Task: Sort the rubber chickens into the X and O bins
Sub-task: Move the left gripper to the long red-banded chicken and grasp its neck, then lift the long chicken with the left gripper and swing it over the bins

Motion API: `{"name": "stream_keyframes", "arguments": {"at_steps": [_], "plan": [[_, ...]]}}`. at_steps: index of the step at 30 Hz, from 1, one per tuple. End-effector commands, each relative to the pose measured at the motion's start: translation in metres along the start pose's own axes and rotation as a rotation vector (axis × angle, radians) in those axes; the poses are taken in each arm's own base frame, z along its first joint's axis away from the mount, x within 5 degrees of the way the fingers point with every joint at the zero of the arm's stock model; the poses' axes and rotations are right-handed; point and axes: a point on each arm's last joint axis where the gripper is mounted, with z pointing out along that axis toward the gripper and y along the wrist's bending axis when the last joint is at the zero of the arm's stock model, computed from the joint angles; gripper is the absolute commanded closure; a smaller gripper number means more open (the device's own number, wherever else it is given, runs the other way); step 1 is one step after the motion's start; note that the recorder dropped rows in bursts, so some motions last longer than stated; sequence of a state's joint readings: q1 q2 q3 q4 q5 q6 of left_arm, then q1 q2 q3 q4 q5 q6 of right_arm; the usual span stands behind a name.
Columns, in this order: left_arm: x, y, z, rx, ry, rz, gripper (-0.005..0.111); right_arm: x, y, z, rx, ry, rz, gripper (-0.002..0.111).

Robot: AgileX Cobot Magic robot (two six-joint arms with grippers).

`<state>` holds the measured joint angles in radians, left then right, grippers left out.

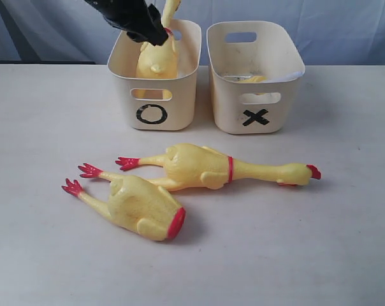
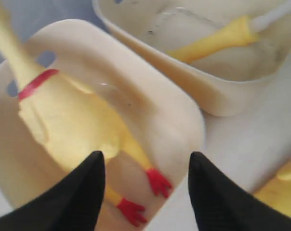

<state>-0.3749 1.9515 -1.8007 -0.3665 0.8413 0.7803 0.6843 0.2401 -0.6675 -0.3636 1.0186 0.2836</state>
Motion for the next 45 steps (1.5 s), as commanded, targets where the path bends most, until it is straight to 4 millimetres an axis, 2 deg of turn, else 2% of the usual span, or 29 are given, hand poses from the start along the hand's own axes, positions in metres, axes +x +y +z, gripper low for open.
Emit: {"name": "stream_keyframes", "arguments": {"at_steps": [1,3,5,6,7,9,11,13,16,25,29,45], "plan": [[-0.001,-0.027,-0.001,0.173,0.046,0.125,0.056,0.002,0.000,0.000,0.001,0.012,-0.008,0.055],[-0.001,-0.041,0.002,0.248,0.050,0.162,0.056,0.003,-0.001,0.000,0.005,0.020,-0.011,0.055],[-0.005,-0.064,0.006,0.361,0.018,0.262,0.056,0.003,-0.001,0.000,0.004,0.023,-0.015,0.055],[-0.009,-0.082,0.011,0.391,0.015,0.325,0.056,0.003,-0.001,0.000,0.004,0.023,-0.017,0.055],[-0.011,-0.089,0.012,0.399,0.010,0.359,0.056,0.003,-0.001,0.000,0.004,0.023,-0.017,0.055],[-0.015,-0.117,0.025,0.433,-0.002,0.465,0.056,0.003,-0.001,0.000,0.004,0.023,-0.017,0.055],[-0.013,-0.146,0.050,0.480,0.024,0.560,0.056,0.003,-0.001,0.000,0.004,0.023,-0.017,0.055],[-0.011,-0.159,0.064,0.501,0.036,0.581,0.056,0.003,-0.001,0.000,0.004,0.023,-0.017,0.055],[-0.005,-0.171,0.092,0.488,0.045,0.587,0.056,0.003,-0.001,0.000,0.004,0.023,-0.017,0.055],[0.009,-0.202,0.132,0.527,0.054,0.632,0.056,0.003,0.000,0.000,-0.008,0.020,-0.013,0.055],[0.011,-0.209,0.145,0.493,0.036,0.644,0.056,0.003,0.000,0.000,-0.010,0.023,-0.013,0.055],[0.034,-0.213,0.184,0.463,0.066,0.654,0.057,0.003,0.001,0.000,-0.016,0.024,-0.011,0.055]]}}
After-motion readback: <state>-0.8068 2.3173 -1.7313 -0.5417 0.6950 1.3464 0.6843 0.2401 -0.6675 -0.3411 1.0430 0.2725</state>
